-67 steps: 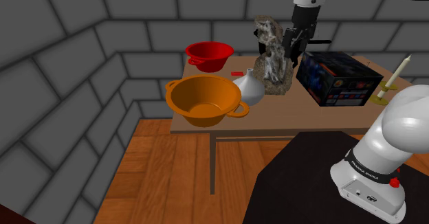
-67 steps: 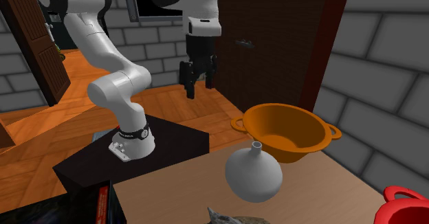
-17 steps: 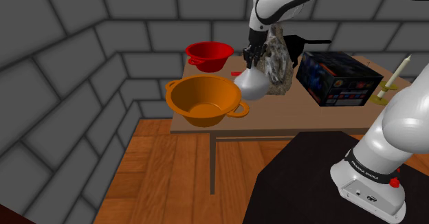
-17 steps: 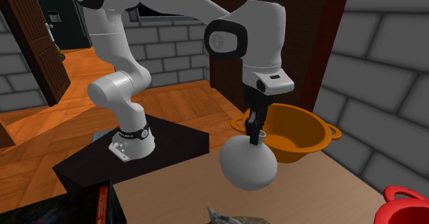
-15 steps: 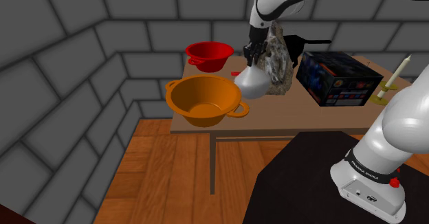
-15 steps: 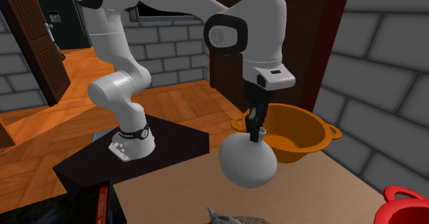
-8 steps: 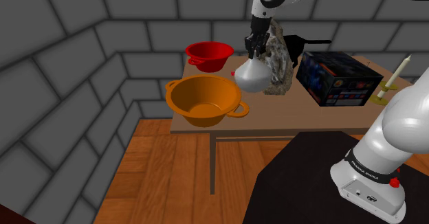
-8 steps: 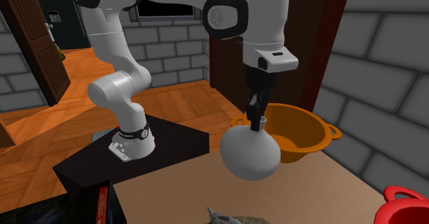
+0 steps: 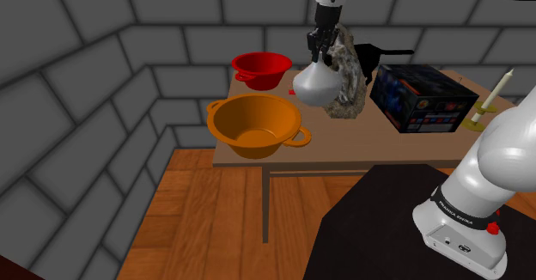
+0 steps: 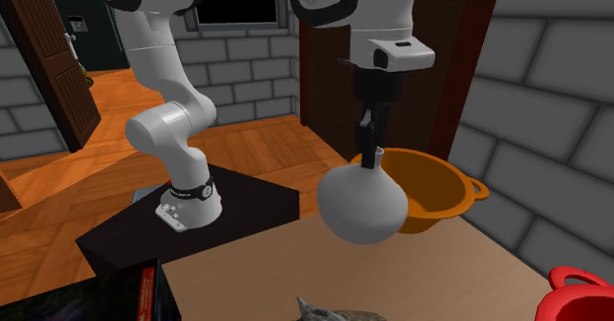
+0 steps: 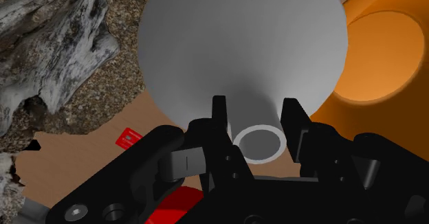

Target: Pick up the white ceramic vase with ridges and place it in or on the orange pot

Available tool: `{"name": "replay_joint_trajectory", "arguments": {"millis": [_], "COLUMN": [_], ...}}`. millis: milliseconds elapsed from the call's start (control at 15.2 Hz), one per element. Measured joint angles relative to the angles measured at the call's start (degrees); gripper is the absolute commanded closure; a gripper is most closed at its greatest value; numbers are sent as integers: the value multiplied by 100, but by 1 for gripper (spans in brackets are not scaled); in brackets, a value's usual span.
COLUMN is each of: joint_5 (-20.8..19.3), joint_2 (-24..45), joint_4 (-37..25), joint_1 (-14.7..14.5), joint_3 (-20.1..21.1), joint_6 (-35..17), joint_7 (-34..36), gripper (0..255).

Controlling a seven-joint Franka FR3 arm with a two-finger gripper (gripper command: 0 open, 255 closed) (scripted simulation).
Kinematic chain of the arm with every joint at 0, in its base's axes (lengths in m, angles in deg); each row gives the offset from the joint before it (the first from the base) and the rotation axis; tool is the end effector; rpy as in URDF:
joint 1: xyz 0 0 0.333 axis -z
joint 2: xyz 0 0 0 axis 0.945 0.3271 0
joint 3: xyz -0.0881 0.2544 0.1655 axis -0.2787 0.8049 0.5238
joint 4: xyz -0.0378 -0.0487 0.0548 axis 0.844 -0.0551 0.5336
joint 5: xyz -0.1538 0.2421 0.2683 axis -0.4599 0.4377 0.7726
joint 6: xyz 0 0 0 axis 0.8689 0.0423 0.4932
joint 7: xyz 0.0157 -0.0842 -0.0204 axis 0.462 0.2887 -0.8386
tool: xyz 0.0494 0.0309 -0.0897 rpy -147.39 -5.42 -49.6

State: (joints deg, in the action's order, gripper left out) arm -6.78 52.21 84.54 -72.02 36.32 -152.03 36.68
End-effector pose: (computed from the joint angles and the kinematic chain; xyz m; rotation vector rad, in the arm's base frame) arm 0.5333 -0.0140 0.5271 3.1348 -0.0750 0.0872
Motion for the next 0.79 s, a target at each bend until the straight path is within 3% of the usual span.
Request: {"name": "replay_joint_trajectory", "arguments": {"millis": [792], "joint_5": [3], "joint_2": [1], "joint_4": [-933], "joint_1": [-5], "joint_3": [6], "joint_6": [933], "joint_7": [2], "gripper": [255]}}
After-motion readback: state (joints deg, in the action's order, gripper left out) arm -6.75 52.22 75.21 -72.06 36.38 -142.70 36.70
